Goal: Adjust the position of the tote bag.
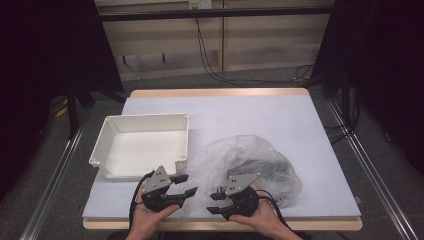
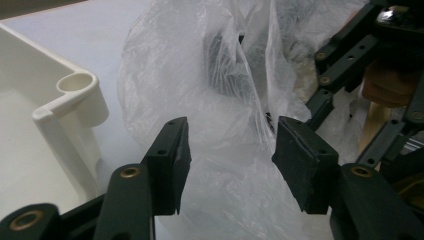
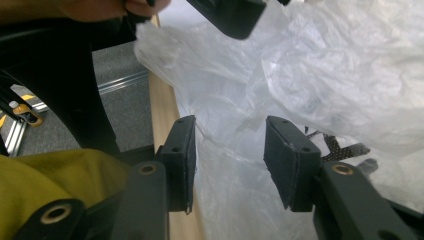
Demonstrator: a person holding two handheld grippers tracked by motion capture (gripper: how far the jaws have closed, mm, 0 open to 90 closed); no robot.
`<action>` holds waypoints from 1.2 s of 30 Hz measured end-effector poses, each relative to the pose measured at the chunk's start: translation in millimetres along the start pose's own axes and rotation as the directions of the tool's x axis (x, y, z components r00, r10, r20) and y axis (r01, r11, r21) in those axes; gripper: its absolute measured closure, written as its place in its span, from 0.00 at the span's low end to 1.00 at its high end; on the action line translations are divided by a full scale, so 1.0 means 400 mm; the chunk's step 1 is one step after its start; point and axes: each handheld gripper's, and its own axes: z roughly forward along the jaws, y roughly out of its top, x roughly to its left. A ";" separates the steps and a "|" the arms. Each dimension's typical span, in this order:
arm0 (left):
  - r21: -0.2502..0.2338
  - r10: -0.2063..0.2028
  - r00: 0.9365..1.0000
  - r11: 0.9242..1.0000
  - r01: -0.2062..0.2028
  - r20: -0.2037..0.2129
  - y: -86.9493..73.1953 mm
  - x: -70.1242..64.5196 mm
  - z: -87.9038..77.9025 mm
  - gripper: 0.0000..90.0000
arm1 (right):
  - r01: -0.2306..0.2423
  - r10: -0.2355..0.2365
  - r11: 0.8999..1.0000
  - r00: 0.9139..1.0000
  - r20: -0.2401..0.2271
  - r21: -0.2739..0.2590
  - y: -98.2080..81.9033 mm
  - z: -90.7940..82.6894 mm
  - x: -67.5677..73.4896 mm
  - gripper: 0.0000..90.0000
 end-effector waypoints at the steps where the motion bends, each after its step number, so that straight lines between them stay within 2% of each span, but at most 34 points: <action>1: 0.000 0.000 1.000 1.000 0.000 0.000 0.000 0.000 0.000 0.56 | 0.000 0.000 1.000 1.000 0.000 0.000 0.000 0.000 0.000 0.62; 2: 0.000 0.003 1.000 1.000 -0.003 0.025 -0.001 -0.002 -0.001 0.56 | -0.003 0.003 1.000 1.000 0.002 0.006 -0.003 0.004 -0.002 0.61; 3: -0.004 0.007 0.999 1.000 -0.007 0.035 -0.003 -0.006 -0.001 0.64 | -0.001 0.001 1.000 1.000 0.010 0.011 -0.006 0.009 -0.004 0.61; 4: 0.004 0.015 0.999 1.000 -0.015 0.031 -0.003 -0.008 -0.001 0.66 | -0.004 0.004 1.000 1.000 0.012 0.012 -0.009 0.012 -0.007 0.61; 7: 0.010 0.017 0.999 1.000 -0.018 0.043 -0.001 -0.011 0.003 0.66 | 0.001 -0.002 1.000 1.000 0.007 0.023 -0.011 0.022 -0.002 0.60; 10: 0.023 0.022 0.999 0.999 -0.023 0.035 0.000 -0.011 0.004 0.65 | 0.003 -0.003 0.999 1.000 0.000 0.032 -0.017 0.028 0.000 0.60; 11: 0.019 0.014 0.999 1.000 -0.015 0.043 -0.001 -0.011 0.007 0.64 | 0.008 -0.008 0.999 1.000 0.001 0.039 -0.019 0.031 0.001 0.62; 12: 0.022 0.015 0.999 1.000 -0.016 0.042 -0.002 -0.011 0.006 0.61 | 0.014 -0.014 0.999 1.000 0.004 0.043 -0.020 0.034 0.000 0.69; 13: 0.021 0.015 0.999 1.000 -0.016 0.041 -0.002 -0.011 0.004 0.61 | 0.014 -0.014 0.999 1.000 0.004 0.043 -0.020 0.034 0.000 0.69; 14: 0.015 0.014 0.999 1.000 -0.014 0.043 -0.004 -0.011 0.001 0.59 | 0.012 -0.012 0.999 1.000 0.001 0.034 -0.019 0.031 -0.004 0.76; 15: 0.016 0.010 0.999 1.000 -0.011 0.043 -0.006 -0.012 -0.003 0.59 | 0.012 -0.012 0.999 1.000 0.001 0.034 -0.019 0.031 -0.004 0.76; 16: 0.014 0.004 0.999 1.000 -0.004 0.040 -0.008 -0.014 -0.007 0.56 | 0.001 -0.001 1.000 1.000 0.001 0.027 -0.019 0.029 -0.007 0.82; 18: 0.008 0.006 0.999 1.000 -0.007 0.045 -0.014 -0.020 -0.024 0.54 | -0.018 0.018 1.000 1.000 -0.005 0.021 -0.017 0.026 -0.009 0.83; 21: -0.005 0.001 0.998 1.000 0.000 0.056 -0.015 -0.029 -0.038 0.50 | -0.024 0.024 1.000 1.000 -0.013 0.002 -0.016 0.017 -0.011 0.90; 22: -0.025 0.013 0.997 1.000 -0.011 0.071 -0.015 -0.036 -0.048 0.49 | -0.036 0.036 0.999 0.999 -0.014 -0.004 -0.015 0.014 -0.010 0.91; 23: -0.025 0.013 0.997 1.000 -0.011 0.071 -0.015 -0.036 -0.048 0.46 | -0.035 0.035 0.999 0.999 -0.017 -0.011 -0.014 0.010 -0.010 0.93; 24: -0.040 0.021 0.995 0.999 -0.017 0.095 -0.016 -0.038 -0.049 0.43 | -0.034 0.034 0.999 0.999 -0.014 -0.013 -0.013 0.007 -0.009 0.93; 28: 0.003 0.022 0.993 1.000 -0.022 0.114 -0.023 -0.039 -0.035 0.40 | -0.043 0.043 0.999 0.999 -0.002 -0.028 -0.011 -0.005 -0.015 0.95; 31: 0.025 0.034 0.994 0.999 -0.036 0.103 -0.025 -0.033 -0.031 0.39 | -0.051 0.051 0.997 0.999 -0.006 -0.049 -0.011 -0.014 -0.018 0.95; 32: 0.056 0.026 0.993 0.998 -0.033 0.116 -0.029 -0.025 -0.021 0.39 | -0.053 0.053 0.997 0.999 -0.005 -0.051 -0.010 -0.017 -0.018 0.95; 33: 0.056 0.026 0.993 0.998 -0.033 0.116 -0.029 -0.025 -0.021 0.39 | -0.053 0.053 0.997 0.999 -0.005 -0.051 -0.010 -0.017 -0.018 0.95; 34: 0.105 0.015 0.988 0.994 -0.031 0.153 -0.035 -0.020 -0.006 0.37 | -0.060 0.059 0.996 0.998 -0.007 -0.060 -0.008 -0.025 -0.018 0.96; 35: 0.105 0.015 0.988 0.994 -0.031 0.153 -0.035 -0.020 -0.006 0.35 | -0.060 0.059 0.996 0.998 -0.007 -0.060 -0.008 -0.025 -0.018 0.96; 36: 0.119 0.037 0.991 0.991 -0.053 0.129 -0.034 -0.024 0.000 0.35 | -0.060 0.060 0.995 0.998 -0.003 -0.076 -0.006 -0.035 -0.021 0.97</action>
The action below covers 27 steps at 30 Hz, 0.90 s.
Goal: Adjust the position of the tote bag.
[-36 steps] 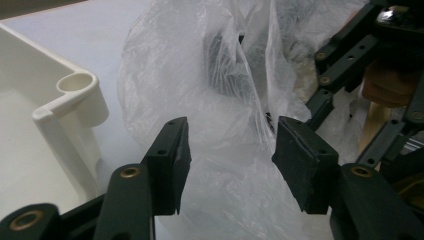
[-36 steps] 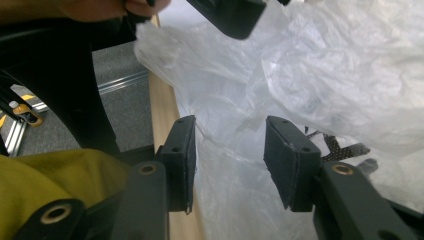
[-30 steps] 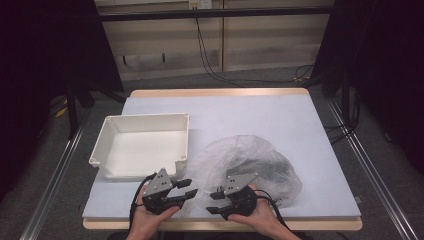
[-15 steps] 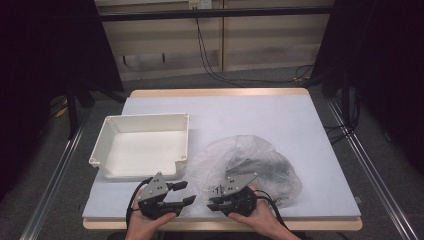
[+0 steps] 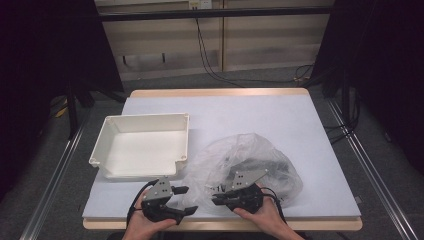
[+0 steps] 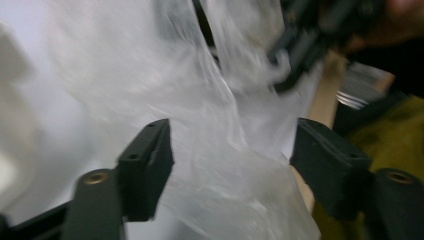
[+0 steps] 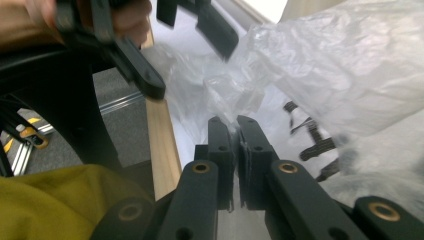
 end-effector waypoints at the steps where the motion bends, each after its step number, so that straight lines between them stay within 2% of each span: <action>1: 0.000 0.000 1.000 1.000 0.000 0.000 0.000 0.000 0.000 0.34 | 0.000 0.000 1.000 1.000 0.000 0.000 0.000 0.000 0.000 0.97; 3: 0.023 0.010 1.000 1.000 -0.010 0.007 0.004 0.001 0.008 0.35 | -0.005 0.005 1.000 1.000 0.005 -0.018 0.005 -0.015 -0.004 0.98; 4: 0.023 0.010 1.000 1.000 -0.010 0.007 0.004 0.001 0.008 0.40 | -0.004 0.004 1.000 1.000 0.005 -0.023 0.006 -0.020 -0.007 0.98; 5: 0.024 0.011 1.000 1.000 -0.012 0.017 0.002 0.002 0.011 0.40 | -0.004 0.004 1.000 1.000 0.005 -0.023 0.006 -0.020 -0.007 0.98; 6: 0.034 0.007 1.000 0.999 -0.008 0.021 0.001 0.003 0.014 0.51 | -0.007 0.007 0.999 1.000 0.006 -0.032 0.007 -0.028 -0.009 0.99; 7: 0.035 0.006 1.000 0.999 -0.007 0.021 0.000 0.004 0.015 0.58 | -0.011 0.011 0.999 1.000 0.006 -0.036 0.008 -0.034 -0.010 0.99; 9: 0.037 0.011 1.000 0.999 -0.011 0.005 0.001 0.004 0.015 0.64 | -0.007 0.007 0.999 1.000 0.010 -0.038 0.010 -0.040 -0.011 0.99; 12: 0.052 0.008 0.999 0.999 -0.010 0.031 0.003 0.005 0.015 0.80 | -0.009 0.012 0.997 0.999 0.032 -0.071 0.017 -0.069 -0.018 0.99; 15: 0.064 0.009 0.999 0.998 -0.011 0.031 0.003 0.003 0.016 0.90 | -0.009 0.012 0.997 0.999 0.044 -0.082 0.018 -0.083 -0.021 1.00; 16: 0.043 -0.006 0.999 0.999 0.004 0.042 0.005 0.001 0.015 0.91 | -0.011 0.016 0.995 0.998 0.053 -0.096 0.019 -0.100 -0.025 1.00; 19: 0.033 -0.010 0.999 0.999 0.009 0.045 0.009 0.001 0.010 0.93 | -0.011 0.017 0.994 0.998 0.060 -0.105 0.020 -0.120 -0.027 1.00; 22: -0.020 -0.029 0.999 0.999 0.030 0.040 0.022 0.009 -0.008 0.94 | -0.010 0.021 0.991 0.996 0.083 -0.135 0.023 -0.167 -0.036 1.00; 24: -0.017 -0.029 0.999 0.999 0.030 0.030 0.026 0.011 -0.011 0.94 | -0.015 0.028 0.989 0.996 0.088 -0.146 0.023 -0.179 -0.040 1.00; 25: -0.042 -0.042 0.998 0.998 0.043 0.039 0.032 0.014 -0.016 0.94 | -0.015 0.033 0.987 0.993 0.112 -0.161 0.024 -0.200 -0.046 1.00; 27: -0.053 -0.039 0.998 0.998 0.041 0.039 0.036 0.013 -0.018 0.94 | -0.017 0.040 0.984 0.991 0.130 -0.179 0.025 -0.226 -0.053 1.00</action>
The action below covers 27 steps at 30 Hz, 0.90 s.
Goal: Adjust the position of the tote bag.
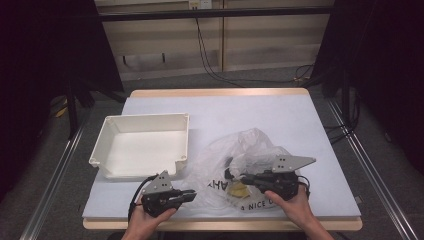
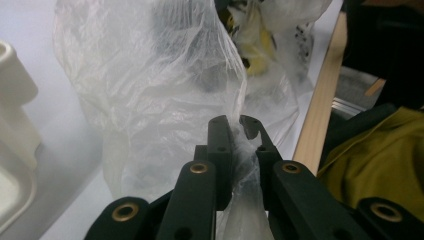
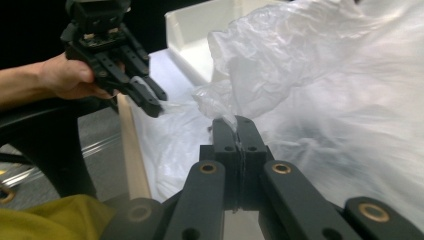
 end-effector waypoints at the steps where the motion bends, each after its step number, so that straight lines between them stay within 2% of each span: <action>1: -0.004 0.004 1.000 1.000 -0.004 -0.003 0.007 -0.002 -0.002 0.94 | -0.001 0.002 1.000 1.000 0.006 -0.007 0.001 -0.008 -0.003 1.00; 4: -0.011 0.009 1.000 1.000 -0.009 -0.009 0.015 -0.004 -0.005 0.94 | -0.008 0.008 1.000 1.000 0.022 -0.021 0.003 -0.028 -0.009 1.00; 5: -0.017 0.009 1.000 1.000 -0.009 -0.009 0.018 -0.003 -0.008 0.94 | -0.013 0.015 0.999 0.999 0.047 -0.035 0.004 -0.051 -0.017 1.00; 6: -0.027 0.004 1.000 1.000 -0.004 -0.014 0.021 -0.003 -0.010 0.94 | -0.013 0.015 0.999 0.999 0.047 -0.035 0.004 -0.051 -0.017 1.00; 8: -0.046 -0.012 1.000 0.999 0.011 -0.006 0.025 0.001 -0.014 0.94 | -0.015 0.019 0.999 0.997 0.072 -0.052 0.005 -0.079 -0.026 1.00; 9: -0.038 -0.005 0.999 0.999 0.004 -0.032 0.030 0.005 -0.016 0.94 | -0.018 0.023 0.998 0.996 0.085 -0.059 0.005 -0.092 -0.029 1.00; 11: -0.042 -0.006 0.999 0.999 0.004 -0.033 0.032 0.005 -0.017 0.94 | -0.025 0.032 0.997 0.994 0.107 -0.066 0.003 -0.115 -0.034 1.00; 16: -0.033 -0.012 0.999 0.999 0.010 -0.050 0.032 0.011 -0.023 0.94 | -0.043 0.057 0.995 0.985 0.161 -0.093 -0.010 -0.175 -0.054 1.00; 18: -0.032 -0.010 0.999 0.999 0.008 -0.050 0.031 0.013 -0.024 0.94 | -0.041 0.057 0.995 0.983 0.174 -0.091 -0.013 -0.185 -0.058 1.00; 20: -0.028 -0.013 0.998 1.000 0.012 -0.053 0.030 0.017 -0.026 0.94 | -0.048 0.065 0.995 0.977 0.204 -0.090 -0.020 -0.213 -0.064 1.00; 24: -0.029 -0.022 0.998 0.999 0.021 -0.054 0.032 0.019 -0.029 0.94 | -0.053 0.075 0.993 0.971 0.226 -0.103 -0.027 -0.238 -0.068 1.00; 25: -0.022 -0.014 0.998 1.000 0.013 -0.062 0.035 0.023 -0.031 0.95 | -0.057 0.084 0.992 0.966 0.246 -0.114 -0.032 -0.259 -0.074 1.00; 27: -0.026 -0.023 0.998 0.999 0.021 -0.061 0.037 0.024 -0.032 0.95 | -0.059 0.087 0.991 0.964 0.251 -0.116 -0.034 -0.265 -0.076 1.00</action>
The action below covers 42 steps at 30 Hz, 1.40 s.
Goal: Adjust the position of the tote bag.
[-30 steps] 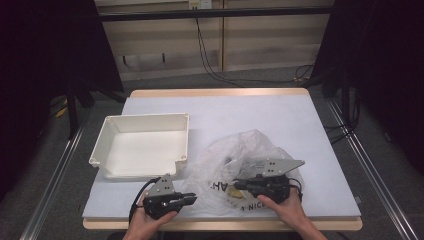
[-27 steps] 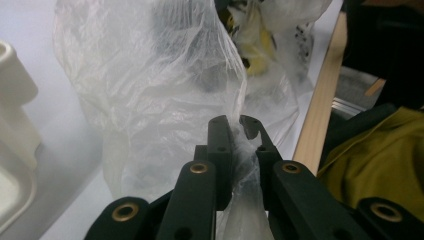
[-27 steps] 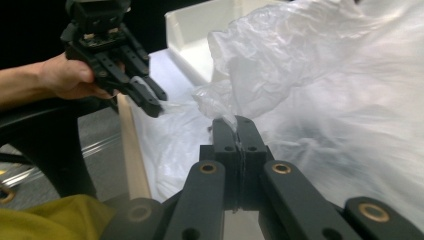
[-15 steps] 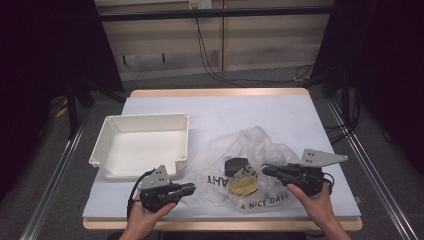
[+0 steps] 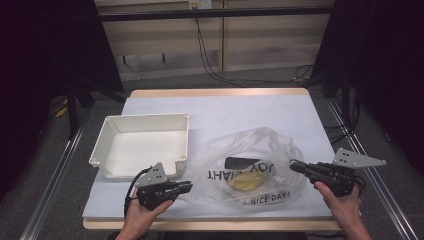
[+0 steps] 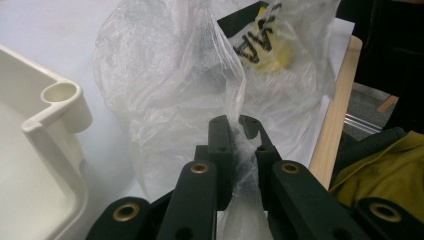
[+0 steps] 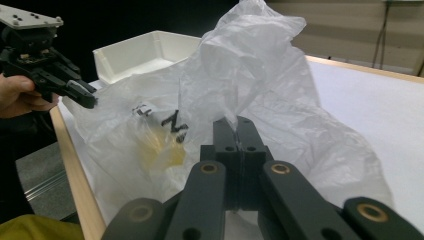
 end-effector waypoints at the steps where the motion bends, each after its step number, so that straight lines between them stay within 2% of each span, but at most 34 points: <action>1: -0.004 -0.001 1.000 1.000 0.001 0.000 0.001 0.002 -0.001 0.95 | -0.004 0.004 1.000 1.000 0.010 0.000 -0.001 -0.008 -0.004 1.00; 2: 0.002 0.000 1.000 1.000 0.000 -0.008 0.003 0.005 -0.002 0.95 | -0.006 0.006 1.000 1.000 0.030 -0.002 -0.006 -0.023 -0.014 1.00; 8: 0.000 -0.008 1.000 1.000 0.008 -0.029 0.006 0.018 -0.012 0.95 | -0.011 0.010 1.000 0.997 0.076 0.013 -0.015 -0.049 -0.030 1.00; 12: -0.007 -0.014 0.999 1.000 0.013 -0.045 0.015 0.027 -0.017 0.95 | -0.024 0.020 0.999 0.991 0.133 0.025 -0.030 -0.089 -0.048 1.00; 15: 0.001 -0.009 0.999 1.000 0.010 -0.053 0.019 0.031 -0.016 0.95 | -0.043 0.040 0.999 0.988 0.151 0.017 -0.038 -0.105 -0.054 1.00; 16: 0.010 -0.009 0.998 1.000 0.009 -0.062 0.019 0.034 -0.017 0.96 | -0.038 0.032 0.999 0.986 0.164 0.036 -0.047 -0.114 -0.058 1.00; 21: 0.015 -0.008 0.998 1.000 0.009 -0.059 0.018 0.032 -0.015 0.96 | -0.054 0.043 0.997 0.982 0.185 0.056 -0.060 -0.125 -0.063 1.00; 23: 0.022 0.001 0.998 1.000 0.000 -0.056 0.019 0.027 -0.007 0.96 | -0.050 0.029 0.994 0.978 0.209 0.094 -0.068 -0.123 -0.064 1.00; 27: 0.029 0.007 0.998 1.000 -0.005 -0.060 0.024 0.022 -0.001 0.96 | -0.057 0.032 0.992 0.977 0.210 0.112 -0.083 -0.124 -0.067 1.00; 30: 0.085 0.044 0.996 0.996 -0.037 -0.077 0.032 0.022 0.021 0.96 | -0.085 0.057 0.989 0.975 0.213 0.124 -0.112 -0.122 -0.071 1.00; 31: 0.085 0.044 0.996 0.996 -0.037 -0.077 0.032 0.022 0.021 0.96 | -0.085 0.057 0.989 0.975 0.213 0.124 -0.112 -0.122 -0.071 1.00; 33: 0.127 0.055 0.995 0.991 -0.043 -0.087 0.026 0.022 0.041 0.96 | -0.096 0.064 0.985 0.975 0.213 0.140 -0.127 -0.114 -0.078 1.00; 34: 0.127 0.055 0.995 0.991 -0.043 -0.087 0.026 0.022 0.041 0.96 | -0.096 0.064 0.985 0.975 0.213 0.140 -0.127 -0.114 -0.078 1.00; 37: 0.161 0.052 0.995 0.986 -0.038 -0.085 0.006 0.029 0.053 0.96 | -0.101 0.067 0.982 0.977 0.204 0.160 -0.142 -0.103 -0.083 1.00; 38: 0.169 0.048 0.995 0.985 -0.032 -0.092 -0.001 0.031 0.057 0.96 | -0.108 0.073 0.979 0.978 0.198 0.173 -0.151 -0.095 -0.084 1.00; 39: 0.185 0.037 0.995 0.983 -0.019 -0.093 -0.013 0.039 0.060 0.96 | -0.105 0.064 0.972 0.979 0.194 0.210 -0.167 -0.078 -0.087 1.00; 41: 0.190 0.031 0.995 0.982 -0.013 -0.092 -0.022 0.043 0.065 0.96 | -0.105 0.061 0.969 0.979 0.196 0.224 -0.171 -0.071 -0.087 1.00; 42: 0.215 0.045 0.995 0.976 -0.025 -0.090 -0.029 0.046 0.068 0.96 | -0.099 0.050 0.963 0.980 0.195 0.250 -0.179 -0.053 -0.088 1.00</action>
